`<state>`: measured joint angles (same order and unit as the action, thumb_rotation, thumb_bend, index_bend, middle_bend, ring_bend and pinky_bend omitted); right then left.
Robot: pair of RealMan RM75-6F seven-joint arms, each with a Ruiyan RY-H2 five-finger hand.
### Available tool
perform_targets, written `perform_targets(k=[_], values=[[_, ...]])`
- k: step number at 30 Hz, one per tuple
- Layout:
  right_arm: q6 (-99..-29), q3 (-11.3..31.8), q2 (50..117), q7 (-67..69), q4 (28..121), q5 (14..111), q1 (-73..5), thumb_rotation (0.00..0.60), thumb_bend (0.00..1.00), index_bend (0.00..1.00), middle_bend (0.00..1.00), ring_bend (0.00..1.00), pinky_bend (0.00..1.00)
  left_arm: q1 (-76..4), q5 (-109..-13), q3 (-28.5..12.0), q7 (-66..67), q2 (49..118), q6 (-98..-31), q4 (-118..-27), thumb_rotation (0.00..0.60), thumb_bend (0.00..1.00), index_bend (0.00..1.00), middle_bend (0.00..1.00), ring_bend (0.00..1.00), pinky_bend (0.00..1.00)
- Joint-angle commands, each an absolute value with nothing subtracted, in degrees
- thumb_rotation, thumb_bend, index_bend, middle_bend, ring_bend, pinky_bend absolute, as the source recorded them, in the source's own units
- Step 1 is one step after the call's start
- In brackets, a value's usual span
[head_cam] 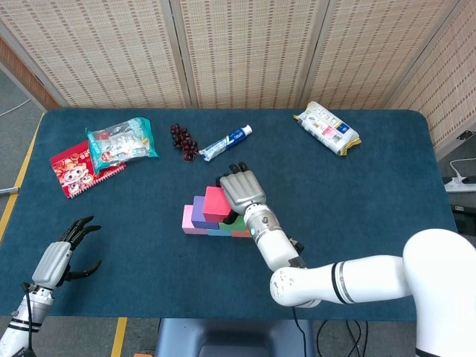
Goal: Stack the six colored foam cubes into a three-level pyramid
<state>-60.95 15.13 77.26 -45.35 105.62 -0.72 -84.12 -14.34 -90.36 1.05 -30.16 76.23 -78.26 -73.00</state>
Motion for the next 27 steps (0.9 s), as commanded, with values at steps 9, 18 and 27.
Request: perform_targets(k=[9,18,27], values=[[-61.29,15.45,77.57,-46.33,105.88,-0.84,-83.82,0.600,0.18,0.33,0.36,0.14,0.03,-14.47,-90.39,1.01,-30.38,76.40,-78.18,-72.71,0.600,0.31,0.19,0.03,0.00,0.16],[-61.21,15.86,77.36,-46.74,106.35,-1.19,-83.42,0.600,0.18,0.20,0.33,0.12,0.01,-14.87,-90.72,1.11,-30.80,76.57,-77.79,-72.46,0.600,0.31,0.18,0.03,0.00,0.16],[-58.06,17.81,71.61,-41.23,111.78,2.50,-79.03,0.600,0.18,0.00,0.11,0.00,0.00,-18.26,-92.34,0.64,-32.94,76.10,-75.09,-72.45,0.600,0.31,0.14,0.03,0.00,0.16]])
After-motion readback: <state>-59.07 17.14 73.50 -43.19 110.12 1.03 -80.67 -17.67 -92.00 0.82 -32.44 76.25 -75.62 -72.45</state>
